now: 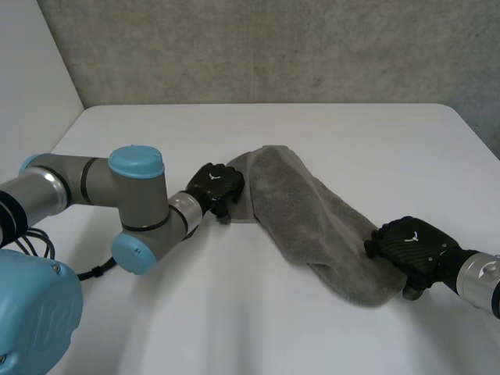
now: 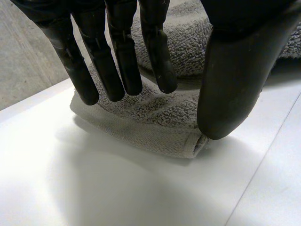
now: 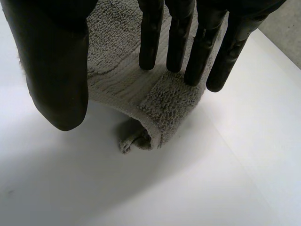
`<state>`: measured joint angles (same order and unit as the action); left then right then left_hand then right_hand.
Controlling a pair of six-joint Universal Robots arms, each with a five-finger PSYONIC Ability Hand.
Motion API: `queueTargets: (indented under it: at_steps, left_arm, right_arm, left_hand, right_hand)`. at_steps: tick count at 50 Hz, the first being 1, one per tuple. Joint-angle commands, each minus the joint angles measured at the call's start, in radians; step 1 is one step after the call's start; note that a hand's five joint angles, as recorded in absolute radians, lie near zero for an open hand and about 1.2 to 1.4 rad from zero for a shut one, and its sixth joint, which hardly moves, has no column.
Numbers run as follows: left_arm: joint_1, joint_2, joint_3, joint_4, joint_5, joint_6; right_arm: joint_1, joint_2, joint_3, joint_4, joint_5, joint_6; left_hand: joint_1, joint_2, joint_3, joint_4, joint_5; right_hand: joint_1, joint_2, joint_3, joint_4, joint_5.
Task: Fold the towel.
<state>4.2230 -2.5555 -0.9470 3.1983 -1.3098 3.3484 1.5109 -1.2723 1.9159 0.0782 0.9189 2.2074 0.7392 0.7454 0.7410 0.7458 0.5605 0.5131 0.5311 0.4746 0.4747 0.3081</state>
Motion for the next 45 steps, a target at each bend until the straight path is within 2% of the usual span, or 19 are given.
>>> queueTargets:
  at_steps: [1,2,4,9,21,23,28,45]
  left_arm:
    - [0.000,-0.003,0.001,0.000,0.000,0.000]
    - [0.000,-0.003,0.001,0.000,0.000,0.000]
    - [0.000,-0.006,0.001,-0.001,-0.002,0.002]
    - [0.000,-0.008,0.001,-0.003,-0.003,0.002]
    - [0.000,-0.008,0.001,-0.001,-0.009,0.005]
    - [0.000,-0.011,0.001,-0.001,-0.011,0.005]
    - [0.000,-0.015,0.004,0.000,-0.012,0.005]
    - [0.000,-0.049,0.053,-0.006,-0.022,0.005]
  right_arm:
    - [0.000,0.001,0.000,0.000,0.000,0.000]
    - [0.000,0.001,0.000,0.000,0.000,0.000]
    - [0.000,0.001,0.000,0.000,0.000,0.000]
    - [0.000,0.001,0.000,0.000,0.000,0.000]
    - [0.000,0.001,0.000,0.000,0.000,0.000]
    - [0.000,0.001,0.000,0.000,0.000,0.000]
    - [0.000,0.001,0.000,0.000,0.000,0.000]
    - [0.000,0.001,0.000,0.002,-0.002,0.000]
  left_hand:
    - [-0.038,-0.044,-0.040,-0.045,-0.034]
    - [-0.038,-0.044,-0.040,-0.045,-0.034]
    - [-0.184,-0.190,-0.186,-0.191,-0.180]
    - [-0.229,-0.235,-0.231,-0.236,-0.225]
    - [-0.176,-0.182,-0.178,-0.183,-0.172]
    - [-0.092,-0.098,-0.093,-0.098,-0.087]
    - [-0.047,-0.053,-0.049,-0.054,-0.043]
    - [-0.065,-0.071,-0.067,-0.071,-0.061]
  right_hand:
    - [-0.038,-0.056,0.001,0.001,-0.007]
    - [-0.038,-0.056,0.001,0.001,-0.007]
    - [-0.038,-0.056,0.001,0.001,-0.007]
    - [-0.038,-0.056,0.001,0.001,-0.007]
    - [-0.038,-0.056,0.001,0.001,-0.007]
    - [-0.038,-0.056,0.001,0.001,-0.007]
    - [-0.041,-0.059,-0.002,-0.002,-0.010]
    - [-0.038,-0.056,0.001,0.001,-0.007]
